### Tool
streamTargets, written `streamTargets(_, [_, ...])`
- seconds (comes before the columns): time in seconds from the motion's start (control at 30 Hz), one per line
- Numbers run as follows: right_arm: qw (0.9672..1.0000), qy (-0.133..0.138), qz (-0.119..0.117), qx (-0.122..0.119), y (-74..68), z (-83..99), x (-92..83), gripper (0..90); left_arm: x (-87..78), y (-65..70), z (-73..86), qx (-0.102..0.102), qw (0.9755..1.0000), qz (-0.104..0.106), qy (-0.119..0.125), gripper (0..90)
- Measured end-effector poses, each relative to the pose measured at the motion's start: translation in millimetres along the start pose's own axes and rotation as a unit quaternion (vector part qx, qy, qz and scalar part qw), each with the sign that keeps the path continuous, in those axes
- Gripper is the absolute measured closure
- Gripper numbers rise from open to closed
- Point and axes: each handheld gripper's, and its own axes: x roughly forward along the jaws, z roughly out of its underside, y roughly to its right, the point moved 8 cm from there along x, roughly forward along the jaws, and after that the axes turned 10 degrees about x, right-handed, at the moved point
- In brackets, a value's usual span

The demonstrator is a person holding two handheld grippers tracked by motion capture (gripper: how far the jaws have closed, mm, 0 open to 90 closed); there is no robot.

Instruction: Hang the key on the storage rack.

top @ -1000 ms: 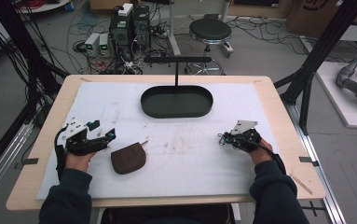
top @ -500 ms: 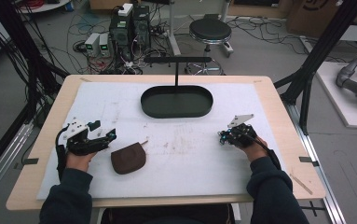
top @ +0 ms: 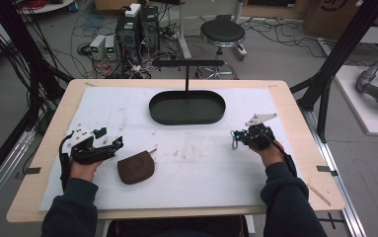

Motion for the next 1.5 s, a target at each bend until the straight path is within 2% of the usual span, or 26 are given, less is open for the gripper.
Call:
streamTargets(0.17, [0.9987, 0.044, -0.027, -0.004, -7.4, -31.3, 4.0, 90.0, -0.8, -1.1, 0.5, 0.0, 1.0, -0.001, 0.0, 26.8])
streamTargets(0.23, [0.9983, 0.049, -0.029, -0.01, -7.9, -42.1, 5.4, 90.0, -0.8, -1.3, 0.6, 0.0, 1.0, -0.001, -0.001, 26.8])
streamTargets(0.3, [0.9968, 0.065, -0.043, -0.018, -8.8, -58.8, 6.2, 90.0, -0.7, -1.0, 0.4, 0.0, 1.0, 0.0, 0.001, 26.8])
streamTargets(0.4, [0.9947, 0.083, -0.049, -0.035, -8.9, -82.9, 6.9, 90.0, -0.8, -1.2, 0.5, 0.005, 1.0, -0.001, 0.001, 26.6])
streamTargets(0.47, [0.9934, 0.096, -0.046, -0.044, -7.1, -99.5, 7.1, 90.0, -0.8, -1.6, 1.0, 0.005, 1.0, -0.003, 0.0, 26.6])
streamTargets(0.5, [0.9934, 0.096, -0.046, -0.044, -7.1, -99.5, 7.1, 90.0, -0.8, -1.6, 1.0, 0.005, 1.0, -0.003, 0.0, 26.6])
streamTargets(0.53, [0.9931, 0.099, -0.045, -0.046, -5.5, -107.8, 7.4, 90.0, -1.1, -2.0, 1.3, 0.006, 1.0, -0.002, -0.001, 26.6])
streamTargets(0.57, [0.992, 0.108, -0.041, -0.05, -1.1, -123.5, 8.2, 90.0, -1.0, -2.1, 1.4, 0.006, 1.0, -0.001, -0.001, 26.6])
streamTargets(0.7, [0.9905, 0.122, -0.023, -0.06, 9.6, -150.4, 10.0, 90.0, -0.5, -2.1, 1.8, 0.004, 1.0, -0.002, 0.0, 26.6])
streamTargets(0.77, [0.9914, 0.118, -0.013, -0.056, 16.5, -160.2, 11.2, 90.0, -0.3, -1.9, 2.1, 0.006, 1.0, -0.001, -0.002, 26.6])
streamTargets(0.83, [0.9903, 0.129, -0.009, -0.051, 22.8, -169.0, 11.8, 90.0, -0.5, -1.8, 2.0, 0.005, 1.0, -0.001, -0.001, 26.6])
streamTargets(1.17, [0.991, 0.126, 0.004, -0.046, 44.1, -186.5, 26.7, 90.0, -1.2, -3.4, 2.4, 0.004, 1.0, -0.001, 0.002, 26.6])
streamTargets(1.3, [0.9898, 0.136, -0.004, -0.04, 47.8, -190.9, 29.3, 90.0, -0.9, -3.6, 2.8, 0.005, 1.0, -0.001, 0.0, 26.6])
streamTargets(1.37, [0.9879, 0.149, -0.009, -0.044, 49.7, -194.4, 31.7, 89.9, -0.5, -4.2, 3.1, 0.002, 1.0, -0.002, 0.001, 26.6])
streamTargets(1.5, [0.9881, 0.15, -0.01, -0.034, 54.0, -193.3, 34.4, 89.9, -0.1, -4.6, 4.1, 0.004, 1.0, -0.001, -0.003, 26.6])
